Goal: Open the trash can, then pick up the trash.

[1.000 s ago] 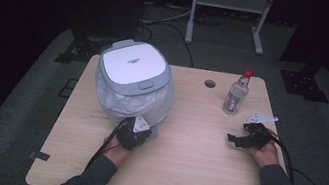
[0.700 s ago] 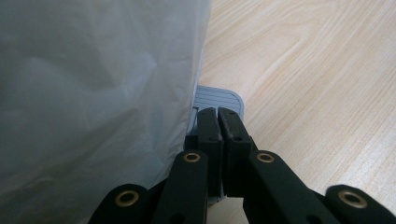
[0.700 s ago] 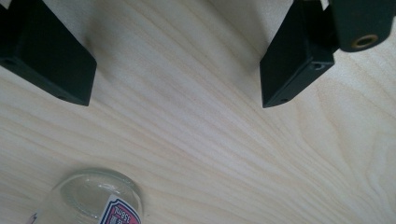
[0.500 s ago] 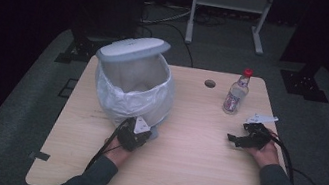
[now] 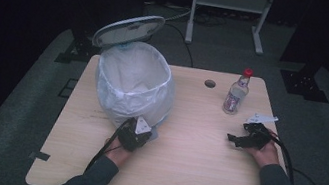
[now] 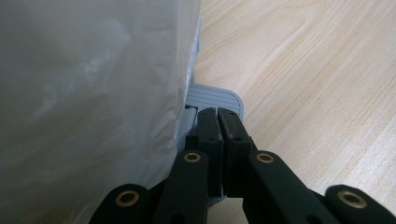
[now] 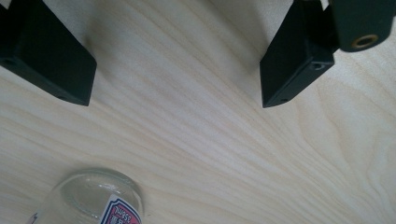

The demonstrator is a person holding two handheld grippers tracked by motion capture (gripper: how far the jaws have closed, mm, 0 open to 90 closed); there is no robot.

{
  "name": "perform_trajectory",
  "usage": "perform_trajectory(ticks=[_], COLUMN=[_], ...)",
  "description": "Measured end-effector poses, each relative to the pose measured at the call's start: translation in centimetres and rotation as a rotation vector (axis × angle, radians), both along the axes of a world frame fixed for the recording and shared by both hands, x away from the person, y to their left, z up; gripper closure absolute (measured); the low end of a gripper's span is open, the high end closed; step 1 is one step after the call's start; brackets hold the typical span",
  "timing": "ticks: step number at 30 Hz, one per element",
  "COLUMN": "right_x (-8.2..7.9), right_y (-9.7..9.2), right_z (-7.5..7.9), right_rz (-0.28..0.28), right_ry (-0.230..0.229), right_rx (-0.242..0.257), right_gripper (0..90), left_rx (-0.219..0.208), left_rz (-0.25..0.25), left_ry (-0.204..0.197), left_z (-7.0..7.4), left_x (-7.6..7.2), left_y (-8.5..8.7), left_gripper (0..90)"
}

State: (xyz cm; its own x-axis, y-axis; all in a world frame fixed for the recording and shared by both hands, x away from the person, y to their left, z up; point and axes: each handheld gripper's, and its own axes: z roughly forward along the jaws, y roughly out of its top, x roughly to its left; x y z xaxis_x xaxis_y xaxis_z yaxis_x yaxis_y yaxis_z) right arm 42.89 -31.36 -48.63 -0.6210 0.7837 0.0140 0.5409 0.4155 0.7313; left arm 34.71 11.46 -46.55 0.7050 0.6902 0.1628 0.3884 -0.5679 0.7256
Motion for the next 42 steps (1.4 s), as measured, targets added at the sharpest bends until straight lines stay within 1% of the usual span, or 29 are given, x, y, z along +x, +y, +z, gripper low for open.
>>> perform_trajectory(ticks=[4,5,9,10,12,13,14,15,16,17,21,23,26,28,30,32,33,34,35,36,37,38,40,42], right_x=[0.0,0.0,0.1,0.1,0.2,0.2,0.3,0.3,0.3,0.2,0.2,0.2,0.4,0.5,0.7,0.8,0.9,1.0,1.0,1.3,1.3,1.5,2.1,2.5], right_y=[0.0,0.0,0.0,-0.1,-0.2,-0.4,-0.5,-0.6,-0.6,-0.6,-0.5,-0.3,-0.2,0.0,0.0,0.0,0.0,0.0,0.0,0.0,0.0,0.1,0.1,0.2], right_z=[0.0,0.0,0.1,0.2,0.5,0.7,0.8,1.1,1.1,1.9,3.9,4.7,5.8,6.4,7.1,7.9,8.4,8.8,8.8,9.7,9.7,10.1,11.1,11.6], right_rz=[0.000,-0.006,-0.019,-0.028,-0.043,-0.048,-0.054,-0.060,-0.060,-0.065,-0.076,-0.085,-0.085,-0.095,-0.097,-0.099,-0.105,-0.112,-0.112,-0.120,-0.120,-0.129,-0.145,-0.151], right_ry=[0.000,0.000,-0.002,0.002,0.014,0.020,0.033,0.044,0.044,0.021,-0.033,-0.056,-0.067,-0.079,-0.090,-0.105,-0.118,-0.127,-0.127,-0.145,-0.145,-0.152,-0.158,-0.168], right_rx=[-0.001,0.001,0.004,0.002,-0.003,-0.004,0.011,0.026,0.026,0.039,0.073,0.077,0.078,0.072,0.060,0.062,0.061,0.066,0.066,0.077,0.077,0.075,0.091,0.100], right_gripper=[9.7,11.5,13.7,18.5,26.9,33.5,39.4,41.9,41.9,46.3,48.4,48.6,47.1,46.9,48.6,49.5,49.9,50.6,50.6,51.5,51.5,51.9,53.6,54.4], left_rx=[0.002,0.011,0.008,0.014,0.010,0.010,0.009,0.009,0.009,0.015,0.020,0.025,0.027,0.028,0.026,0.034,0.018,0.020,0.020,0.025,0.025,0.044,0.043,0.017], left_rz=[-0.004,-0.007,-0.004,0.002,0.001,0.001,0.001,0.002,0.002,0.001,0.001,0.006,0.007,0.008,0.011,0.005,0.017,0.016,0.016,0.021,0.021,0.010,0.009,0.018], left_ry=[-0.001,-0.005,-0.010,-0.004,-0.007,-0.007,-0.009,-0.010,-0.010,-0.012,-0.016,-0.013,-0.015,-0.015,-0.018,-0.024,-0.012,-0.013,-0.013,-0.010,-0.010,-0.025,-0.026,-0.018], left_z=[0.0,0.0,0.0,0.1,0.0,0.0,0.0,0.0,0.0,0.0,0.0,0.1,0.1,0.1,0.1,0.1,0.0,0.0,0.0,0.1,0.1,0.2,0.2,0.0], left_x=[0.0,0.1,0.2,0.3,0.3,0.3,0.4,0.4,0.4,0.5,0.6,0.6,0.6,0.6,0.5,0.6,0.5,0.5,0.5,0.5,0.5,0.6,0.6,0.5], left_y=[0.0,0.1,0.1,0.0,0.0,0.0,0.0,0.0,0.0,0.1,0.0,0.0,0.0,0.0,0.0,0.1,0.0,0.0,0.0,0.0,0.0,0.1,0.1,0.0], left_gripper=[88.6,88.6,88.5,88.5,88.4,88.4,88.3,88.3,88.3,88.2,87.7,87.7,87.7,87.7,87.7,87.7,87.7,87.7,87.7,87.7,87.8,87.8,87.7,87.7])
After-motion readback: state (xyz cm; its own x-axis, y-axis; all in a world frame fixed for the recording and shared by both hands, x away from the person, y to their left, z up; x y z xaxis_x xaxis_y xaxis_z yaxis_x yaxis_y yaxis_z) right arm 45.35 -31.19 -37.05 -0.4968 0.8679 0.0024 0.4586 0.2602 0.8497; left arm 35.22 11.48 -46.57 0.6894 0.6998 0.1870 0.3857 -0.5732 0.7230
